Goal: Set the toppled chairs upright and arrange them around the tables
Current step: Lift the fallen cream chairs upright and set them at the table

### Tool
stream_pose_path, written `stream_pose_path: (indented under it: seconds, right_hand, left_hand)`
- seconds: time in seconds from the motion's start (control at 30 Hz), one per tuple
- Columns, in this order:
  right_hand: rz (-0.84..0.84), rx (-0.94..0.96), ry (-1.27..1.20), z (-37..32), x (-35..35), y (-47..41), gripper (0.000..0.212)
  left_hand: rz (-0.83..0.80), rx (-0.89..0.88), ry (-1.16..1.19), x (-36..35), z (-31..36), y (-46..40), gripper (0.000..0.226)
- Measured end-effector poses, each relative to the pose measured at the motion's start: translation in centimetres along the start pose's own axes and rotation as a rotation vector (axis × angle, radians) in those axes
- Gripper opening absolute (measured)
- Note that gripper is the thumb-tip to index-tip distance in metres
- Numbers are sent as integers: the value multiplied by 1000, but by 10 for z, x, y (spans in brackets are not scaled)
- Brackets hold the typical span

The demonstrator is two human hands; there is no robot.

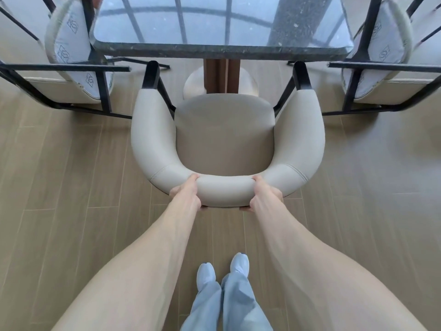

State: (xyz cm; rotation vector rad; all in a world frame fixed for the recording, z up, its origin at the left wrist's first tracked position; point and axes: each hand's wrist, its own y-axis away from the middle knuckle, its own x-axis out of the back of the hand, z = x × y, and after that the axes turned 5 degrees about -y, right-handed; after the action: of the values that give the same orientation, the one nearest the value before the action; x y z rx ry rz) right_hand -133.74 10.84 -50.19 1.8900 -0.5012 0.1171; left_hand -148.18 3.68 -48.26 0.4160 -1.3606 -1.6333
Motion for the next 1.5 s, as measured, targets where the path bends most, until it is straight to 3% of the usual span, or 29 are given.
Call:
stream_pose_path:
  seconds: [0.27, 0.37, 0.47, 0.53, 0.63, 0.67, 0.73, 0.9, 1.2, 1.33, 1.5]
  right_hand:
    - [-87, -51, 44, -31, -17, -11, 85]
    - [-211, -113, 43, -38, -8, -1, 69]
    - [-239, -40, 89, -53, 22, 15, 52]
    - [-222, 81, 74, -75, 47, 28, 47]
    - [-309, 223, -65, -128, 89, 58, 29]
    - [-332, 273, -109, -146, 106, 67, 21]
    - [-392, 407, -194, -185, 139, 82, 9]
    - [-505, 760, -290, -281, 243, 72, 17]
    - [-475, 989, -450, -488, 419, -25, 24]
    - [-438, 1078, -455, -572, 463, -43, 25]
    - [-409, 1169, -465, -678, 498, -104, 27]
  left_hand:
    - [-79, 24, -88, -13, 28, -5, 73]
    - [-99, 66, -79, -11, 32, -2, 77]
    - [-44, 10, -111, -18, 31, 25, 63]
    - [17, -137, -157, -31, 30, 56, 50]
    - [-150, -434, -238, -65, 35, 121, 13]
    - [-258, -523, -257, -80, 36, 147, 5]
    - [-454, -679, -286, -114, 41, 198, 11]
    - [-735, -1025, -347, -207, 41, 300, 17]
    - [-852, -1246, -173, -437, 13, 452, 24]
    - [-917, -1290, -138, -529, 0, 523, 23]
    - [-960, -1399, -178, -662, 21, 551, 23]
